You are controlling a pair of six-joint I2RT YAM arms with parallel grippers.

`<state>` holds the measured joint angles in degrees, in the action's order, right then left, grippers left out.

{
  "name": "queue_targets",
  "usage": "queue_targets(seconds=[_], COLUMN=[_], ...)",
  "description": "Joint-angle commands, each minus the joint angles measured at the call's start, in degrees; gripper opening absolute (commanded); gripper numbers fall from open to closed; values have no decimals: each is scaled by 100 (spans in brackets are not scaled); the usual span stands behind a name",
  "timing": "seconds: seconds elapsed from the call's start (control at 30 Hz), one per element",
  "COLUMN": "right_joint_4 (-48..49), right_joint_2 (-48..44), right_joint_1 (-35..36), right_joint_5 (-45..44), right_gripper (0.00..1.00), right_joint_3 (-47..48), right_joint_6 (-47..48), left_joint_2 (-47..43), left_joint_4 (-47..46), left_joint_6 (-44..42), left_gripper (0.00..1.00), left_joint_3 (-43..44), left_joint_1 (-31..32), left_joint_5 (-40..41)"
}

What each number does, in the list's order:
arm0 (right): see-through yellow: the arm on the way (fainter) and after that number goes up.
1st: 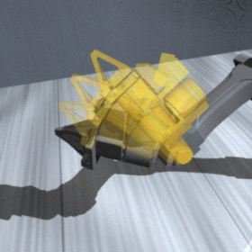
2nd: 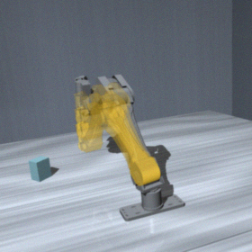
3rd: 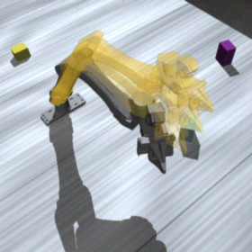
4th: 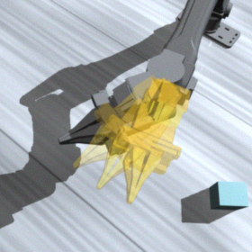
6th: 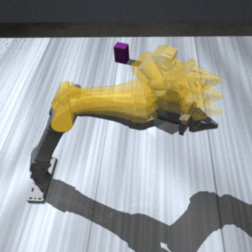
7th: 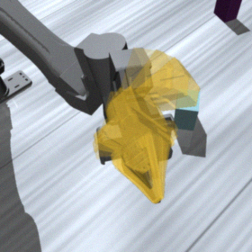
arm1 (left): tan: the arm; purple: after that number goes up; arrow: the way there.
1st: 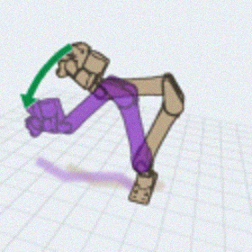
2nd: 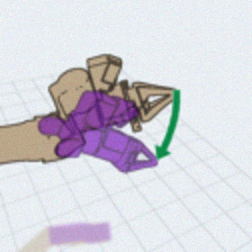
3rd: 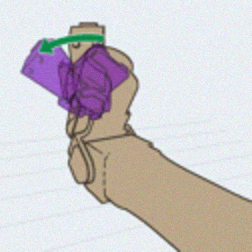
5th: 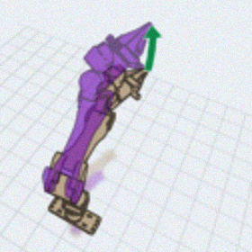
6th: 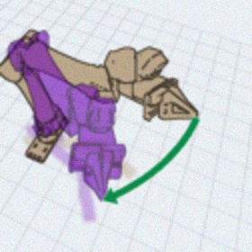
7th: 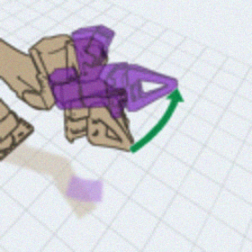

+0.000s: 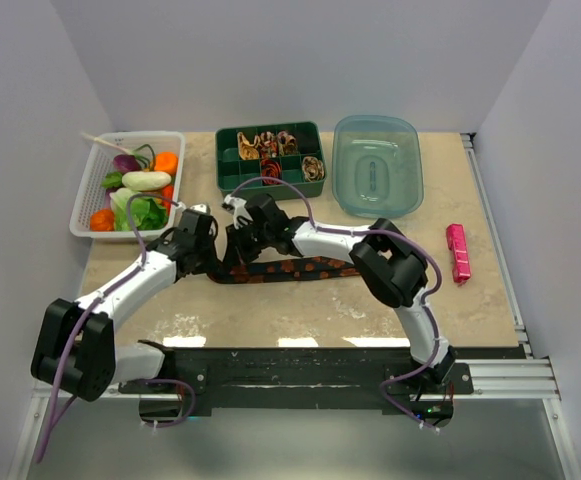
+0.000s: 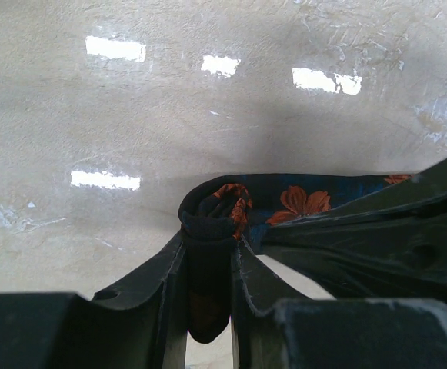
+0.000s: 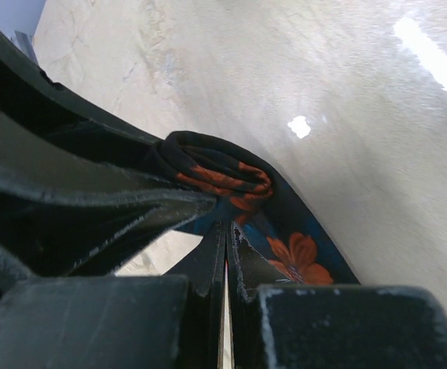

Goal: Roll the ties
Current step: Roll the tie at the center of the board.

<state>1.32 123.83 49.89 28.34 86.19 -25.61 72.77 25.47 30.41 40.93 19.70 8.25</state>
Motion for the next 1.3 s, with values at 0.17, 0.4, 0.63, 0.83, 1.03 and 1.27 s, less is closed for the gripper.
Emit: queue_targets(seconds=[0.17,0.4,0.63,0.83,1.03,1.27], right_joint_4=[-80,227,746,747,641,571], right_joint_2=[317,370,449,300,-52,-500], right_joint_1=[162,205,205,188,-5,-392], right_joint_5=[207,374,602,550,357,164], right_gripper=[0,0,0,0,0,0], right_joint_3=[477,407,214,82,-120,-515], right_joint_6=[-32,-234,-594,-586,-463,-314], left_joint_2=[202,360,422,632,800,975], left_joint_4=[300,344,283,563,940,1284], left_joint_6=[123,210,263,281,307,377], left_gripper=[0,0,0,0,0,0], left_joint_3=[495,688,724,882,1040,1189], left_joint_1=[429,675,868,1061,1176,1308], left_joint_5=[643,695,730,1064,1459,1829])
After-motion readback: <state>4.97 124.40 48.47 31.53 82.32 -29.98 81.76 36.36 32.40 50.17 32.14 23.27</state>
